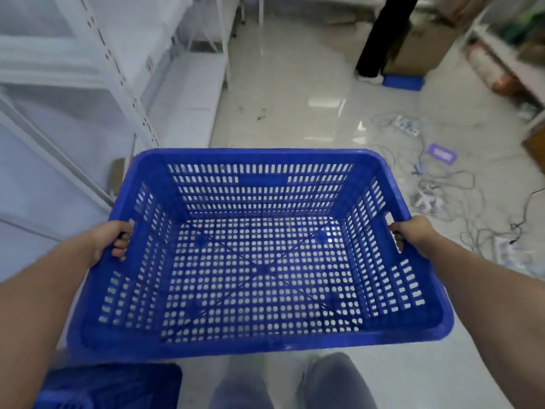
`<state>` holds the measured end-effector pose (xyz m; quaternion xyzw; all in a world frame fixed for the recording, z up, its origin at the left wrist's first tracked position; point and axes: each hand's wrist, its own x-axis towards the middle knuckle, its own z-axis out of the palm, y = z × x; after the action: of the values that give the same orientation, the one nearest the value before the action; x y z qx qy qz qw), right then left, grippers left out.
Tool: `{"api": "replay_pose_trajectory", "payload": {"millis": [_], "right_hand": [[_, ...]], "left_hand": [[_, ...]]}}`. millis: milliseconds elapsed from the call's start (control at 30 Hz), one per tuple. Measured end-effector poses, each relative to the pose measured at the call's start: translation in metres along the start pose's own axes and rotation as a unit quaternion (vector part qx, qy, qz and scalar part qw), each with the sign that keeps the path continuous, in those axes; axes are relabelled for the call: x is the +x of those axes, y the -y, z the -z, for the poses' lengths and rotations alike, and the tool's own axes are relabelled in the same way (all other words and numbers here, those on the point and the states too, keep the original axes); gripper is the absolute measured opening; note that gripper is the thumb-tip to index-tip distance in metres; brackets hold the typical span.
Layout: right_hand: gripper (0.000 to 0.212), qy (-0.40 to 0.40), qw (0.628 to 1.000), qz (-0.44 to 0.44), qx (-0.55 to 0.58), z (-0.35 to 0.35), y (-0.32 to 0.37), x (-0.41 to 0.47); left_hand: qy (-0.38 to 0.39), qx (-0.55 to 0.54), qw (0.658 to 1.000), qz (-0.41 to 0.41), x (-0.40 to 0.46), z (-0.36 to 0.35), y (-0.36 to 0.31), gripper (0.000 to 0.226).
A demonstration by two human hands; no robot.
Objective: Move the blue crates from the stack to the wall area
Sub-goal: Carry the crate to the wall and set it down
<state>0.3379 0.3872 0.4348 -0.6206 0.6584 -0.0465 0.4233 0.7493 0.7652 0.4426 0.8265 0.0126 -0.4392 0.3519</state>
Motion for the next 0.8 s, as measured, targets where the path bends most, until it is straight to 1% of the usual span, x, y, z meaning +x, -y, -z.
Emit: {"api": "replay_pose_trajectory", "payload": {"millis": [67, 167, 267, 300, 367, 400, 500, 700, 800], "right_hand": [[0.031, -0.011, 1.0, 0.017, 0.024, 0.017, 0.018, -0.018], [0.023, -0.043, 0.998, 0.034, 0.015, 0.041, 0.05, -0.045], [0.033, -0.052, 0.997, 0.063, -0.001, 0.062, 0.085, -0.072], [0.033, -0.048, 0.996, 0.069, -0.011, 0.069, 0.096, -0.076], [0.021, -0.034, 0.996, 0.083, -0.026, 0.082, 0.116, -0.082], [0.013, -0.026, 0.995, 0.095, -0.032, 0.086, 0.123, -0.082], [0.009, -0.013, 0.99, 0.13, -0.047, 0.094, 0.141, -0.081], [0.009, 0.022, 0.981, 0.184, -0.057, 0.101, 0.186, -0.079], [0.016, 0.04, 0.97, 0.229, -0.07, 0.103, 0.213, -0.068]], "left_hand": [[0.013, -0.005, 1.0, -0.024, -0.021, 0.017, -0.017, 0.037], [0.037, -0.018, 0.998, -0.055, -0.048, 0.043, -0.04, 0.036], [0.049, -0.032, 0.996, -0.073, -0.081, 0.071, -0.06, 0.035], [0.05, -0.035, 0.995, -0.079, -0.092, 0.079, -0.066, 0.036], [0.046, -0.046, 0.993, -0.094, -0.112, 0.095, -0.076, 0.037], [0.042, -0.049, 0.993, -0.099, -0.123, 0.103, -0.081, 0.035], [0.021, -0.055, 0.993, -0.103, -0.15, 0.121, -0.092, 0.033], [-0.031, -0.09, 0.991, -0.098, -0.203, 0.138, -0.093, 0.028], [-0.059, -0.132, 0.985, -0.096, -0.229, 0.131, -0.076, 0.03]]}}
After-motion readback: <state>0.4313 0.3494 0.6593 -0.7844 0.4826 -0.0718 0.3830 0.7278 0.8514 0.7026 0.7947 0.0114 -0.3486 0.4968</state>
